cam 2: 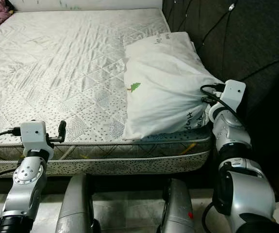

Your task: Clean up the room

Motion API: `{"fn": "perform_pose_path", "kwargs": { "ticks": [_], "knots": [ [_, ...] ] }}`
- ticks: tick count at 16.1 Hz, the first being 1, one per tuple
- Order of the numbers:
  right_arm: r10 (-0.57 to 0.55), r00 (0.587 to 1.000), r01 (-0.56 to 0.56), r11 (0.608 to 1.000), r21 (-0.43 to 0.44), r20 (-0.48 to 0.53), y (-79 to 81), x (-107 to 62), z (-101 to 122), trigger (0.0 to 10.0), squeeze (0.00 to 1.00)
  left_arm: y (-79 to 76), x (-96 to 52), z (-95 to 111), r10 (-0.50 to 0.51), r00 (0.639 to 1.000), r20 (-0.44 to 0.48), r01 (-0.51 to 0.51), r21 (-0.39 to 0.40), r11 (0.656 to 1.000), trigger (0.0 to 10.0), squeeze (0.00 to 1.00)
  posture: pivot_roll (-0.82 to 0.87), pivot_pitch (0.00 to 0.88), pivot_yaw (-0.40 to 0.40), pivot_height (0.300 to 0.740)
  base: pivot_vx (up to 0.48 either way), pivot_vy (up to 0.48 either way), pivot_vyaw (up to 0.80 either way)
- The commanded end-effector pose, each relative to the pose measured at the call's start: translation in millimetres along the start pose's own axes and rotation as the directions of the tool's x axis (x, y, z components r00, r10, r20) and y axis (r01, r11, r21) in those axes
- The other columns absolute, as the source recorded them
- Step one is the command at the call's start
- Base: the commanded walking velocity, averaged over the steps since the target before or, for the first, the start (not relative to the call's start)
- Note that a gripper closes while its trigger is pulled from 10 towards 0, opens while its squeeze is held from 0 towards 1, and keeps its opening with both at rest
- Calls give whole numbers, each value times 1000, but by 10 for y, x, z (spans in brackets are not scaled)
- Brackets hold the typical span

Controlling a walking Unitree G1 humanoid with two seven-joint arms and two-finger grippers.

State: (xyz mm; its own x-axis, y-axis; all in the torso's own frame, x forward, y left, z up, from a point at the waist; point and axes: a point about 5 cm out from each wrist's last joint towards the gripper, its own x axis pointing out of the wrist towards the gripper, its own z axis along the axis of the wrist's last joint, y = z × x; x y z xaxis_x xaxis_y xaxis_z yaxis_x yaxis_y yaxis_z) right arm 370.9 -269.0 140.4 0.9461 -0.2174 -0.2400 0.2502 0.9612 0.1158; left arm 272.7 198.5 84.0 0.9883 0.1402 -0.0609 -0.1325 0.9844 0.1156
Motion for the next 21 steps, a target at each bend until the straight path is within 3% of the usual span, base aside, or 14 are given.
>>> {"fn": "perform_pose_path", "kwargs": {
  "ticks": [1, 2, 5, 8, 11, 14, 16, 18, 20, 21],
  "knots": [
    [-19, 988, 18, 1000, 7, 154, -56, 11, 424, 0, 0, 38, 18, 7, 24, 1000, 2, -24, -5, 1000, 10000, 0, 89, 0, 15, 518, 0, 0, 0],
    [90, 980, -78, 994, -77, 176, 141, -29, 256, 10000, 1000, 15, 131, 135, 43, 998, 48, -41, -33, 999, 10000, 0, 71, 0, 13, 518, 0, 0, 0],
    [109, 987, -92, 986, -142, 117, 252, -102, -150, 10000, 1000, -32, 181, 185, 24, 998, 63, -21, -50, 999, 10000, 0, 54, 0, 9, 518, 0, 0, 0],
    [69, 996, -56, 983, -175, 65, 197, -166, -369, 10000, 1000, -28, 147, 152, 21, 999, 45, -18, -55, 998, 10000, 0, 52, 0, 5, 518, 0, 0, 0],
    [37, 995, -16, 978, -209, 98, 147, -175, -328, 10000, 1000, 53, 102, 87, 41, 999, 25, -40, -38, 998, 10000, 0, 67, 0, 8, 518, 0, 0, 0],
    [-35, 947, 112, 967, -228, 320, 156, -234, 24, 10000, 1000, 88, 46, 113, 57, 997, 58, -55, -36, 998, 10000, 0, 71, 0, 5, 518, 0, 0, 0],
    [-16, 928, 118, 961, -251, 373, 211, -295, 98, 10000, 1000, 60, 23, 126, 53, 997, 65, -50, -37, 998, 10000, 0, 71, 0, 1, 518, 0, 0, 0],
    [4, 941, 85, 965, -247, 340, 263, -425, -50, 10000, 1000, 17, -60, 96, 27, 998, 61, -26, -10, 1000, 10000, 0, 75, 0, -14, 518, 0, 0, 0],
    [43, 986, 3, 961, -276, 162, 284, -629, -587, 10000, 1000, -104, -117, 65, -35, 998, 45, 34, 19, 999, 10000, 0, 83, 0, -30, 518, 0, 0, 0],
    [44, 991, -8, 961, -276, 124, 283, -676, -687, 10000, 1000, -128, -128, 63, -49, 998, 44, 48, 15, 999, 10000, 0, 84, 0, -33, 518, 0, 0, 0]
  ]
}}
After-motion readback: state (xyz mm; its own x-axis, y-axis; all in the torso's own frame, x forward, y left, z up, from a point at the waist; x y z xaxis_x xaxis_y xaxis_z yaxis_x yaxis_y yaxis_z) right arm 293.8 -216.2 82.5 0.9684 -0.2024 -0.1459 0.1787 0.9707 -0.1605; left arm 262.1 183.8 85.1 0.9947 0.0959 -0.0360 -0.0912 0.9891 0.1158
